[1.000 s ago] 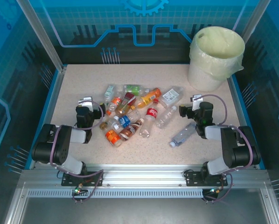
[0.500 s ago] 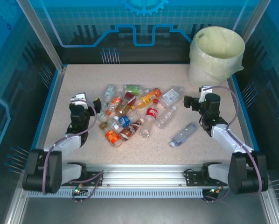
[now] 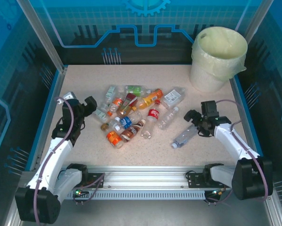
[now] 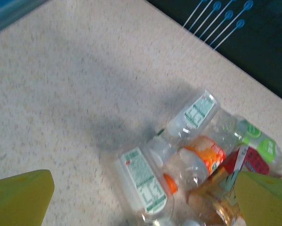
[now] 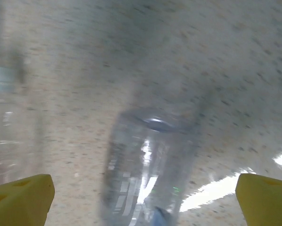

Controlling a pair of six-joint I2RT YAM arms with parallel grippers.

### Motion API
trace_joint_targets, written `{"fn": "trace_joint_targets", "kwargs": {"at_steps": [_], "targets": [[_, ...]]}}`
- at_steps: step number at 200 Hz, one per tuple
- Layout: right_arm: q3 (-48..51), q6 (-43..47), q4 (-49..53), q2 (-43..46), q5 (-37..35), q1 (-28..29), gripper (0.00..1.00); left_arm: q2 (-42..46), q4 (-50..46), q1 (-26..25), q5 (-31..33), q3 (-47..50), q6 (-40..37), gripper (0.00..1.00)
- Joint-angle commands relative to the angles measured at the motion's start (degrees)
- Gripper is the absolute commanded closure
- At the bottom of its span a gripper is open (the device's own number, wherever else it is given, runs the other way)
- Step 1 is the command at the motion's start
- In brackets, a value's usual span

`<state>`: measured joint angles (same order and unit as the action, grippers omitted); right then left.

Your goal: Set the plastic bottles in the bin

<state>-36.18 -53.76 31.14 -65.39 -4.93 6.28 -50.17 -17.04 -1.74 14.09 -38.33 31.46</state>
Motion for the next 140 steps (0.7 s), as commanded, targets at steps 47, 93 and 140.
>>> {"fn": "trace_joint_targets", "kwargs": {"at_steps": [47, 93, 140], "targets": [[5.99, -6.15, -9.16, -3.99, 3.74, 0.52, 0.05, 1.84, -3.1, -0.28, -6.16, 0.51, 8.24, 0.01], [6.16, -7.73, -12.19, -6.05, 4.22, 0.51, 0.19, 0.45, -0.44, -0.28, -9.48, 1.32, 9.34, 0.01], [4.9, -3.79, -14.67, -0.7, 1.46, 1.23, 0.4, -0.29, 1.03, -0.28, -11.43, 0.15, 9.43, 0.01]]}}
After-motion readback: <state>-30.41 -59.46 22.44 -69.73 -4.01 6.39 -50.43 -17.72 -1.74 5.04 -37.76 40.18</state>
